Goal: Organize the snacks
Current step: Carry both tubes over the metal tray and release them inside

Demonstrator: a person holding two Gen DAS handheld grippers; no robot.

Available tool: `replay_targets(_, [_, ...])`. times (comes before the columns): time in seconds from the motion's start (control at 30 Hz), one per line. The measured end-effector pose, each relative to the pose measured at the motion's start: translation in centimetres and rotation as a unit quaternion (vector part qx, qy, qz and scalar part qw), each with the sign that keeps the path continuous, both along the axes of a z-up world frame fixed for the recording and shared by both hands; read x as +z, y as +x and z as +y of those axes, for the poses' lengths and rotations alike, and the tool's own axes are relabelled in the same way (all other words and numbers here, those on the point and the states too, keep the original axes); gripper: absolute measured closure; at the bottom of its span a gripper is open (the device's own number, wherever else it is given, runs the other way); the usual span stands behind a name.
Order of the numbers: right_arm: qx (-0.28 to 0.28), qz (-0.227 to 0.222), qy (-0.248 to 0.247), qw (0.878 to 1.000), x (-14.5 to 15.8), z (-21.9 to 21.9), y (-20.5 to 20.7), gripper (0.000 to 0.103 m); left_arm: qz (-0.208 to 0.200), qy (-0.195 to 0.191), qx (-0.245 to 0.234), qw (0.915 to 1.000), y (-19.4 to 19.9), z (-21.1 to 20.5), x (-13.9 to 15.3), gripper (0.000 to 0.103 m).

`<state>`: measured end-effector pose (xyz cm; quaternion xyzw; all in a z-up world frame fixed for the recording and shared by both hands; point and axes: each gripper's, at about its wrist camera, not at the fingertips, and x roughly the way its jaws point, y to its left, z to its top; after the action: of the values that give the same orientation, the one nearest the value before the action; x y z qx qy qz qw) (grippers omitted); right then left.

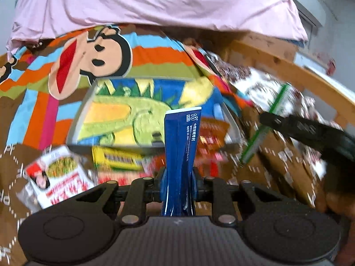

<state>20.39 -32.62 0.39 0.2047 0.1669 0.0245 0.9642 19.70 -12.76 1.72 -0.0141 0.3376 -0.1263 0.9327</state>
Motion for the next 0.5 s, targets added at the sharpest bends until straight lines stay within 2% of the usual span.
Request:
replay_targets(0.17, [-0.009, -0.073, -0.007, 0.997, 1.1, -0.4, 2.6, 0.085, -0.024, -0.009, 0.023, 0.9994, 4.6, 0.2, 0.4, 0.079])
replay_targets(0.33, [-0.001, -0.069, -0.058, 0.996, 1.7, -0.2, 6.6, 0.085, -0.028, -0.016, 0.028, 0.9991, 9.8, -0.5, -0.2, 0.079])
replay_targets(0.5, [0.017, -0.039, -0.064, 0.997, 0.5, -0.2, 10.8, 0.085, -0.024, -0.002, 0.018, 0.9995, 14.3, -1.7, -1.5, 0.079])
